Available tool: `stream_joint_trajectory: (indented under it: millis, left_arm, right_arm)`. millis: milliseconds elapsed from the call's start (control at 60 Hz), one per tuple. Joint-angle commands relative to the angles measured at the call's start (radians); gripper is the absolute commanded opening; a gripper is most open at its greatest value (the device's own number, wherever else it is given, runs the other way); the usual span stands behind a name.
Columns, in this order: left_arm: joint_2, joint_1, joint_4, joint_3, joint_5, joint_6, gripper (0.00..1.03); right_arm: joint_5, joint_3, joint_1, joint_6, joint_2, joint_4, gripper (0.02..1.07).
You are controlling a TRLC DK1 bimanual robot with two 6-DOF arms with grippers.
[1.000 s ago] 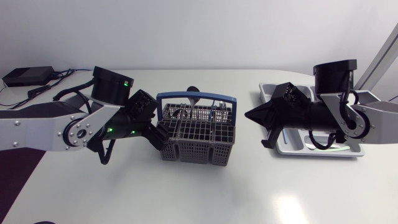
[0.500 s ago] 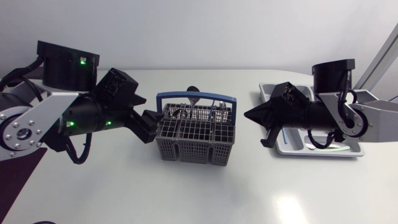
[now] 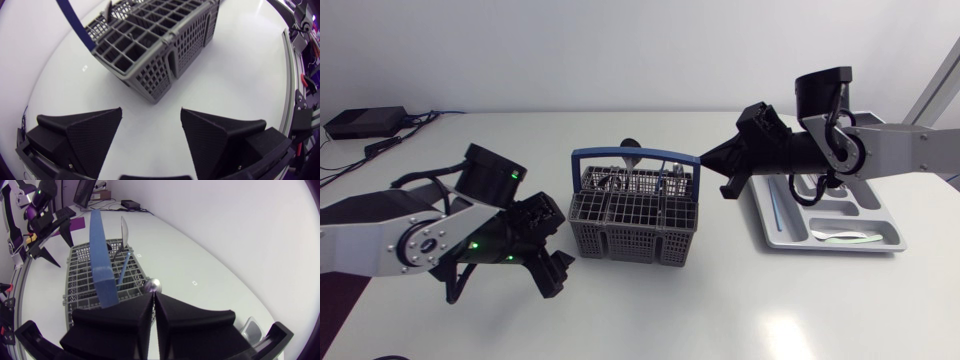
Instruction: Unload the cutlery basket into the drawer organizer.
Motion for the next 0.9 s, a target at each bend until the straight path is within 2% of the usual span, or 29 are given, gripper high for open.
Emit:
stream_joint_trajectory:
  millis: [0, 217, 583, 717, 883]
  left_arm:
    - [0.078, 0.016, 0.046, -0.007, 0.009, 0.038, 0.93]
    - [0.181, 0.072, 0.162, 0.045, 0.009, 0.035, 0.93]
    - [0.285, 0.127, 0.18, 0.22, 0.035, -0.035, 0.94]
    - [0.336, 0.128, 0.204, 0.274, 0.035, -0.052, 0.94]
    - [0.42, 0.133, 0.203, 0.388, 0.032, -0.09, 0.94]
  right_arm:
    - [-0.027, 0.044, 0.01, 0.042, 0.042, -0.014, 0.12]
    - [-0.081, 0.051, 0.035, 0.049, 0.051, -0.055, 0.12]
    - [-0.087, -0.077, 0.058, 0.006, -0.13, -0.149, 0.12]
    - [-0.062, -0.123, 0.099, 0.01, -0.177, -0.172, 0.12]
    - [0.038, -0.181, 0.212, 0.044, -0.231, -0.167, 0.12]
